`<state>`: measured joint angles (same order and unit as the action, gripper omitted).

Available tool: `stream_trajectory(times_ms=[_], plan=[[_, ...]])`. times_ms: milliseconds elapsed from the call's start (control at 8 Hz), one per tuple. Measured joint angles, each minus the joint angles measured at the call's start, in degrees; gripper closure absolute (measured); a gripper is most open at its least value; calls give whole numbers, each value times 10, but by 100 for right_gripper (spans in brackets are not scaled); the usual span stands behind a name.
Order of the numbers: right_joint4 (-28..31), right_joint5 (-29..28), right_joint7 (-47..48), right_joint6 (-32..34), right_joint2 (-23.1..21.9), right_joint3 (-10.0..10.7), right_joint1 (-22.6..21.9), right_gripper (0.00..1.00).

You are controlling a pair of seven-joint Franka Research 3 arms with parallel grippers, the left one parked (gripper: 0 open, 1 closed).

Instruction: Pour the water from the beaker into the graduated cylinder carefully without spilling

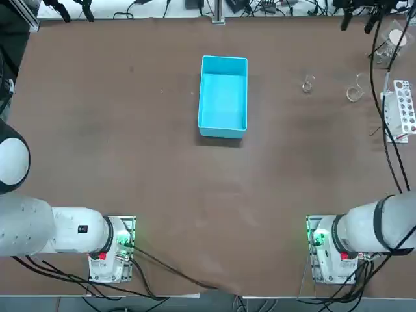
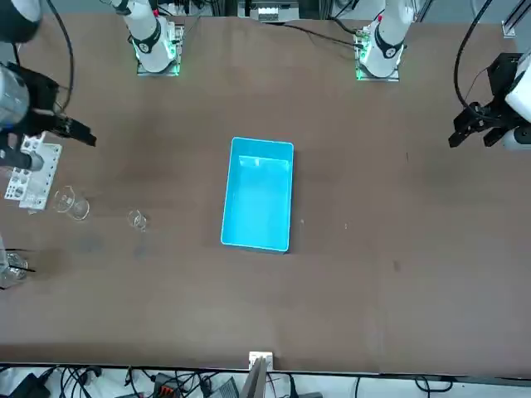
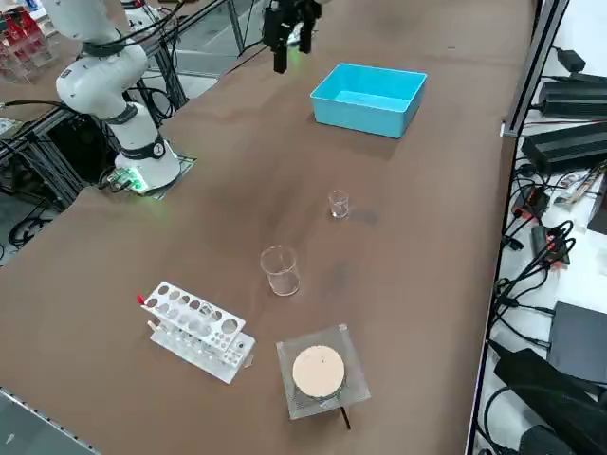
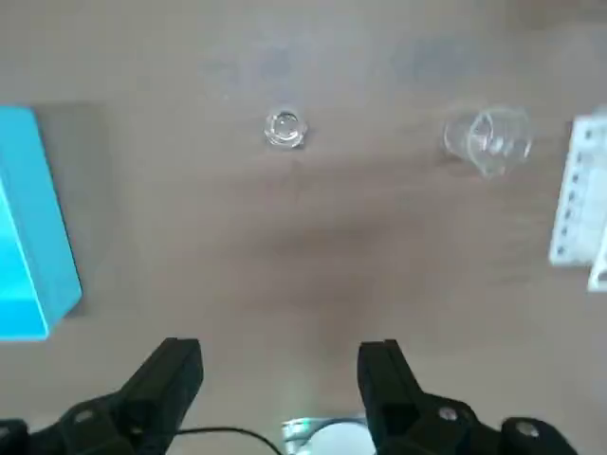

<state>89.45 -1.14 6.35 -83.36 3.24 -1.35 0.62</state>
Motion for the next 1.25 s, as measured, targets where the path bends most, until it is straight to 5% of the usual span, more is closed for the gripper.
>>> stream_trajectory(times_ms=[500, 1250], plan=[[59, -1, -34, -77, -76, -2, 0, 0], [66, -1, -44, -85, -69, 0, 2, 0]])
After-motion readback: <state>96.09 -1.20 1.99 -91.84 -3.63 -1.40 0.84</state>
